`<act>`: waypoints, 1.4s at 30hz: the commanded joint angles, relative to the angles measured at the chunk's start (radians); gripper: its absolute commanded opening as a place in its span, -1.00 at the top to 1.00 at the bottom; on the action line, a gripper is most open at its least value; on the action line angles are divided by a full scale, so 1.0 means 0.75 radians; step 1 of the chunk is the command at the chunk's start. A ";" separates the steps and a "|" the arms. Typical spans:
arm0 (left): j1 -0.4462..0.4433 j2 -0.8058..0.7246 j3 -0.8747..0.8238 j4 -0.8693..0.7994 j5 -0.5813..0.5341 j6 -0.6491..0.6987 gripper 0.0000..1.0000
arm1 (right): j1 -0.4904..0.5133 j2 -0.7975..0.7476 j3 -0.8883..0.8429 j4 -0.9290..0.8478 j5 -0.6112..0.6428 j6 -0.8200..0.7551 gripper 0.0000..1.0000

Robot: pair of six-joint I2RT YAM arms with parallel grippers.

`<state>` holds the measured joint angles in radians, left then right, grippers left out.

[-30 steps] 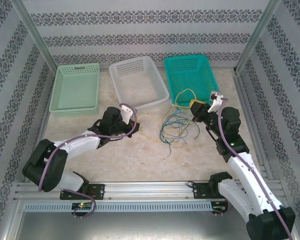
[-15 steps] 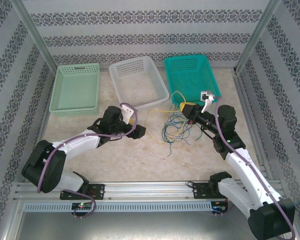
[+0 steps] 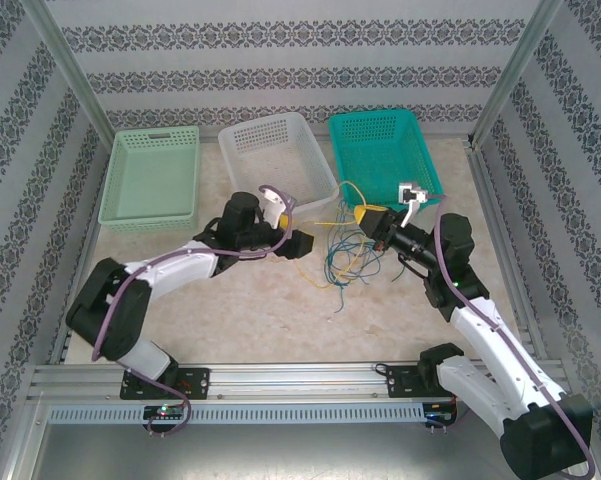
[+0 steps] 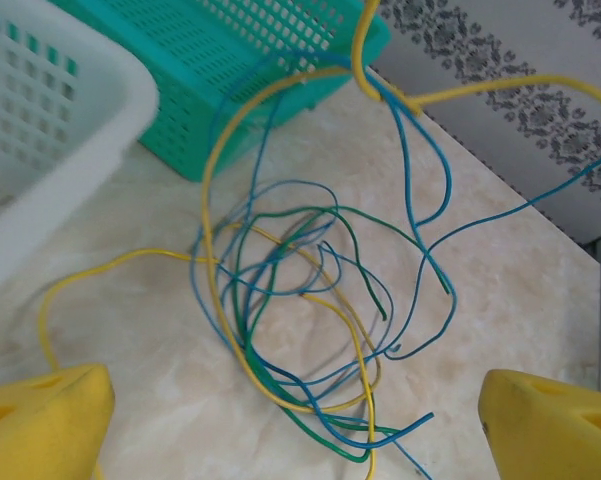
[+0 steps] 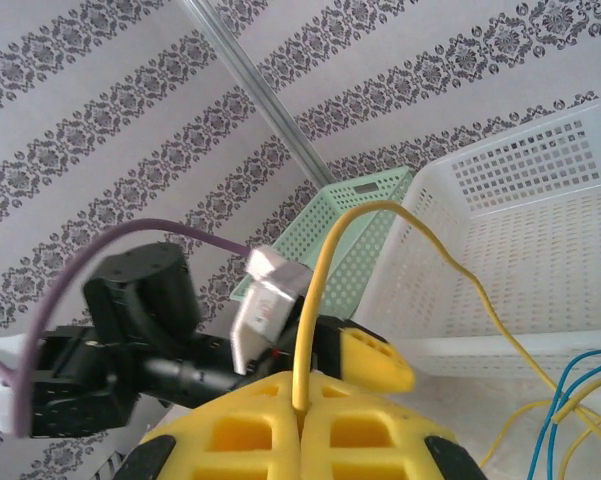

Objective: Untangle the cables

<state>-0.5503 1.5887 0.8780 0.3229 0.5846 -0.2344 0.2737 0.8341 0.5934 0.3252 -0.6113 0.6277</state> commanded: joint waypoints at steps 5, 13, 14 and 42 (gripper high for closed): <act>-0.109 0.143 0.096 0.246 0.137 -0.198 -0.69 | 0.049 -0.026 -0.091 0.215 0.142 0.082 1.00; -0.158 0.087 0.033 0.224 0.131 -0.224 -0.67 | 0.053 -0.051 -0.090 0.134 0.262 0.008 1.00; -0.163 0.076 0.018 0.224 0.140 -0.232 -0.67 | 0.053 -0.050 -0.088 0.134 0.267 0.004 1.00; -0.297 0.112 0.063 0.231 0.242 -0.319 -0.62 | 0.072 0.004 -0.076 0.130 0.315 0.017 1.00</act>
<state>-0.7521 1.6634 0.8925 0.4583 0.7330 -0.4629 0.3126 0.8402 0.5308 0.3935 -0.3977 0.6518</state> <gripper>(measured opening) 0.813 0.052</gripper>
